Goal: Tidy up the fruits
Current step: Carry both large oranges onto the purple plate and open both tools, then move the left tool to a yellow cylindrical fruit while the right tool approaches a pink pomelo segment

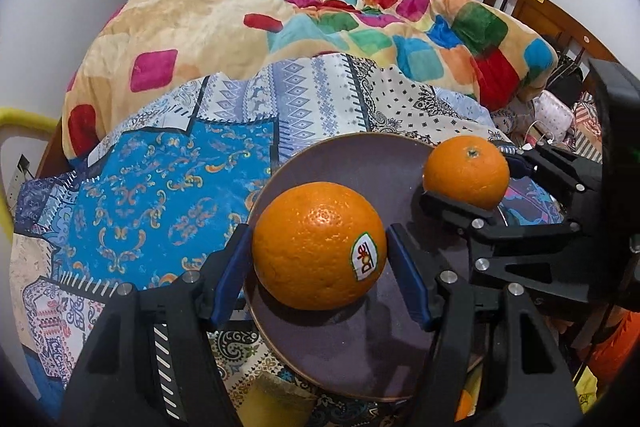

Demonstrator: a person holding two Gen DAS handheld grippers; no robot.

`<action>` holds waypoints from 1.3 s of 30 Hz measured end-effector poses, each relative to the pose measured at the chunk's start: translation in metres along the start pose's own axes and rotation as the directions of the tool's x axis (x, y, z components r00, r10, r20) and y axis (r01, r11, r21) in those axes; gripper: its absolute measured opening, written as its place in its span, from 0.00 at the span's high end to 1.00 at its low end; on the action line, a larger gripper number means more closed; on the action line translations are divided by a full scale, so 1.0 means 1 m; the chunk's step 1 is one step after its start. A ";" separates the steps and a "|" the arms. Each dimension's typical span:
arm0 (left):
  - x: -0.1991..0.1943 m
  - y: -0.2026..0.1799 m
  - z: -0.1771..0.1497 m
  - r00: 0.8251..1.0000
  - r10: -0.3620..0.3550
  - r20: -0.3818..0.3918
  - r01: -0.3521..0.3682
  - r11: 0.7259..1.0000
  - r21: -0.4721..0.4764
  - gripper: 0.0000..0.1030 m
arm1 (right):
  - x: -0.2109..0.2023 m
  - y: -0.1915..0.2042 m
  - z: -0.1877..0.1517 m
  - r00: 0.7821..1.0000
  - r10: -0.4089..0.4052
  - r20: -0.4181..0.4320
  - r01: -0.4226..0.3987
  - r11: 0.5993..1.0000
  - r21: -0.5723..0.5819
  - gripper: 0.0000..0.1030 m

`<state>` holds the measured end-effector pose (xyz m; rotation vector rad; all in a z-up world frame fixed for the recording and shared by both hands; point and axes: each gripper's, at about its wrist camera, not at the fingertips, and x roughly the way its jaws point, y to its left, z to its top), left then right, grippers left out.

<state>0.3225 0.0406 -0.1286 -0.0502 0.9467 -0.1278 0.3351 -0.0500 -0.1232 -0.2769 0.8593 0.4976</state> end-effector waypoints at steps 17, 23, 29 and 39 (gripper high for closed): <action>-0.013 0.004 -0.004 0.999 -0.027 0.028 0.027 1.000 -0.002 0.32 | -0.033 -0.006 -0.003 0.996 -0.024 0.092 0.022 1.000 0.019 0.19; -0.043 -0.004 -0.011 0.996 -0.002 0.092 -0.001 1.000 0.028 0.28 | -0.061 -0.007 -0.011 0.988 -0.048 0.144 0.044 0.999 0.031 0.19; -0.080 -0.007 -0.026 0.988 0.003 0.155 -0.010 0.999 0.041 0.25 | -0.089 -0.002 -0.020 0.980 -0.034 0.198 0.027 0.999 0.038 0.19; -0.118 0.000 -0.063 0.977 0.056 0.205 -0.068 0.996 0.054 0.21 | -0.120 0.006 -0.047 0.963 -0.051 0.266 0.034 0.997 0.069 0.19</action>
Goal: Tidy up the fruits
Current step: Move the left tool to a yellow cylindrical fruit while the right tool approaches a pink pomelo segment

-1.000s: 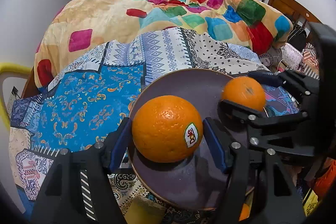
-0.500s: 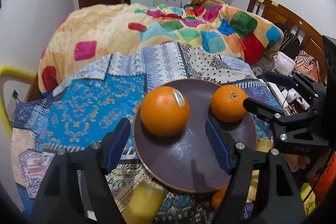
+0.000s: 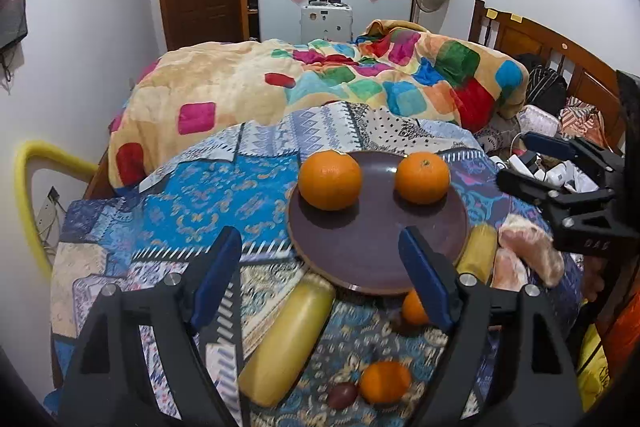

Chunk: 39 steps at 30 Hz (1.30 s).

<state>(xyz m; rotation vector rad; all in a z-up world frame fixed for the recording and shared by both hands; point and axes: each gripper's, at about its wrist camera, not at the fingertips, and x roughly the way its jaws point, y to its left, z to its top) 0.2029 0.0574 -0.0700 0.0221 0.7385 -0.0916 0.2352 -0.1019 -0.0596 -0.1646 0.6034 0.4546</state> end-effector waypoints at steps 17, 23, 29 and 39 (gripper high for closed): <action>0.018 0.036 -0.079 0.993 0.038 -0.114 -0.041 0.999 -0.022 0.20 | -0.027 0.003 -0.081 0.997 -0.071 -0.034 0.074 0.992 0.103 0.15; 0.025 0.037 -0.094 0.992 0.019 -0.125 -0.023 0.999 -0.030 0.31 | -0.017 0.020 -0.095 0.998 -0.017 -0.065 0.025 0.993 0.119 0.15; 0.030 0.033 -0.101 0.991 -0.014 -0.134 0.011 1.000 -0.022 0.46 | 0.000 0.032 -0.101 0.995 -0.038 -0.093 0.048 0.993 0.110 0.04; 0.025 0.037 -0.103 0.992 -0.023 -0.125 0.018 0.999 -0.037 0.54 | 0.004 0.026 -0.108 0.989 -0.037 -0.141 0.053 0.992 0.112 0.05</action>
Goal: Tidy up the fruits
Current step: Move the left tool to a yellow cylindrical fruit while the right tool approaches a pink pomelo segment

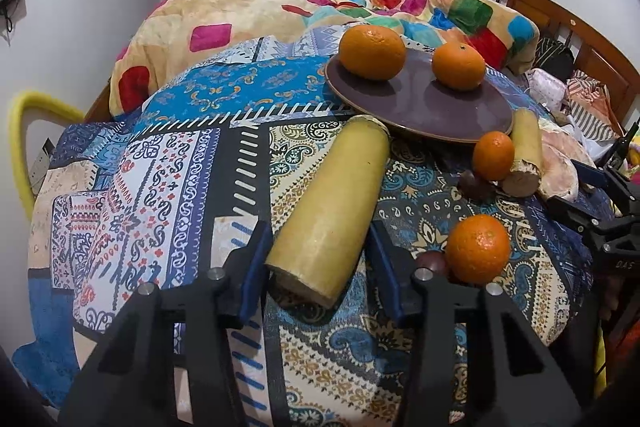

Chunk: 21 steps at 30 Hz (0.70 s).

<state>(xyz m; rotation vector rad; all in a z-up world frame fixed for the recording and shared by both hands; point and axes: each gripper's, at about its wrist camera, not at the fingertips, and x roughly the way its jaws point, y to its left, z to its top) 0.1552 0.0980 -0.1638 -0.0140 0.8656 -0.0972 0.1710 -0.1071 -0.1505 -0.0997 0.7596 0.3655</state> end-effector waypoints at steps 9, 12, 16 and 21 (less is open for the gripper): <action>-0.020 0.001 -0.017 1.000 0.011 -0.007 -0.011 1.000 -0.027 0.59 | -0.028 -0.016 -0.018 1.000 -0.004 -0.015 0.004 1.000 -0.023 0.21; -0.027 -0.005 -0.024 1.000 0.018 -0.002 -0.018 1.000 -0.022 0.61 | -0.034 -0.021 -0.023 1.000 -0.014 -0.021 0.013 1.000 -0.021 0.28; -0.035 -0.016 -0.033 1.000 0.015 0.002 -0.015 1.000 -0.012 0.64 | -0.041 -0.030 -0.027 0.999 -0.023 -0.023 0.023 1.000 0.006 0.30; -0.040 -0.026 -0.032 0.999 0.035 0.004 -0.035 0.999 0.013 0.63 | -0.047 -0.031 -0.018 1.000 0.007 0.012 -0.008 0.999 0.053 0.27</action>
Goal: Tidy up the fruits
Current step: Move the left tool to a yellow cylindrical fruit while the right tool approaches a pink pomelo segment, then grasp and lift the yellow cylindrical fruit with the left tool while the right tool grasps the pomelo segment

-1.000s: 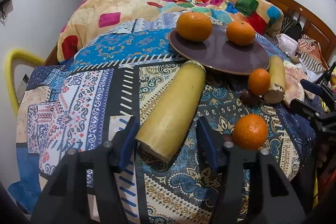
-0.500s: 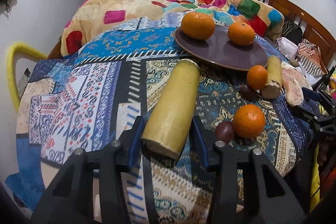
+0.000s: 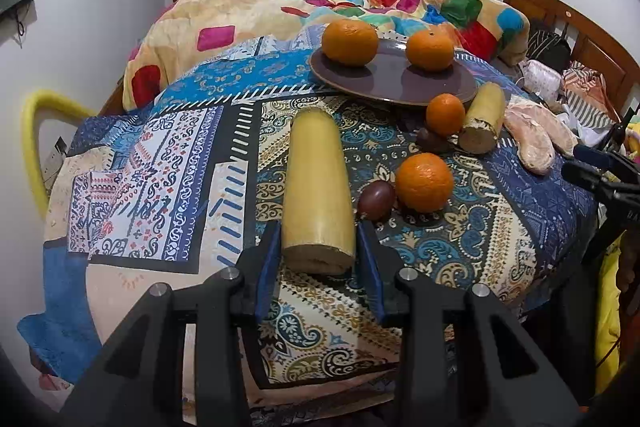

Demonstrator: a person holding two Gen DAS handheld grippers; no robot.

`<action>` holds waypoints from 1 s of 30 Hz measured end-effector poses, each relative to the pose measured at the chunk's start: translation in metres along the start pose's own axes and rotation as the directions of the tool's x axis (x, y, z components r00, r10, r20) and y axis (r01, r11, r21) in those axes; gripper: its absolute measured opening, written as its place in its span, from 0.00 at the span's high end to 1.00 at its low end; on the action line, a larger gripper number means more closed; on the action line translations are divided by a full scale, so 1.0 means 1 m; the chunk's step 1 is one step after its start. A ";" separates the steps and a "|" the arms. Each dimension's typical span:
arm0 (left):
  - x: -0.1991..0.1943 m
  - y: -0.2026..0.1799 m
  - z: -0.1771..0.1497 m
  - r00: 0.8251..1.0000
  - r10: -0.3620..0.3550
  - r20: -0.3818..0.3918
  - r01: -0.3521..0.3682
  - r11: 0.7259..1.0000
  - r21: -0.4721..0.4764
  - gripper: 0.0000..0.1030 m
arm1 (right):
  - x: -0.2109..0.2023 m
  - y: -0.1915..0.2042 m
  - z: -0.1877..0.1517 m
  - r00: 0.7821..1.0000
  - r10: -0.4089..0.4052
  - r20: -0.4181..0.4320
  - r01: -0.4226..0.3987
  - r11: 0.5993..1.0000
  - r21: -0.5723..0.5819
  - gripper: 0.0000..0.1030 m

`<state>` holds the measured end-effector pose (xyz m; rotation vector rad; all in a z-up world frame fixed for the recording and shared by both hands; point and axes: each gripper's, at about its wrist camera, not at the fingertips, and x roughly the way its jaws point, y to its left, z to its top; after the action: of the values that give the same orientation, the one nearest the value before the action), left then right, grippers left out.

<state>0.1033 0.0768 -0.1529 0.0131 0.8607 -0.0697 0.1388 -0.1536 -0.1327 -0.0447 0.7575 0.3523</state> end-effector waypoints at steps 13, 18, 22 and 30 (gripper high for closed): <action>0.016 0.010 0.030 0.999 -0.035 -0.012 0.035 0.999 -0.006 0.55 | 0.040 0.023 0.011 0.999 0.017 -0.032 -0.017 1.000 -0.021 0.22; 0.023 0.011 0.040 0.999 -0.026 -0.018 0.026 1.000 0.007 0.55 | 0.026 0.016 0.002 0.999 -0.006 -0.041 0.003 0.998 -0.070 0.24; 0.030 0.009 0.045 0.999 -0.018 -0.030 0.019 0.999 0.028 0.55 | 0.016 0.000 -0.002 0.998 0.003 -0.057 -0.006 0.999 -0.049 0.33; 0.046 0.005 0.049 0.998 -0.017 -0.061 0.020 0.999 0.043 0.55 | 0.015 -0.003 0.012 1.000 0.019 -0.022 -0.019 1.000 0.009 0.34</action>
<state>0.1702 0.0768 -0.1557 0.0482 0.9201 -0.1058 0.1579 -0.1497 -0.1344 -0.0330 0.7820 0.3668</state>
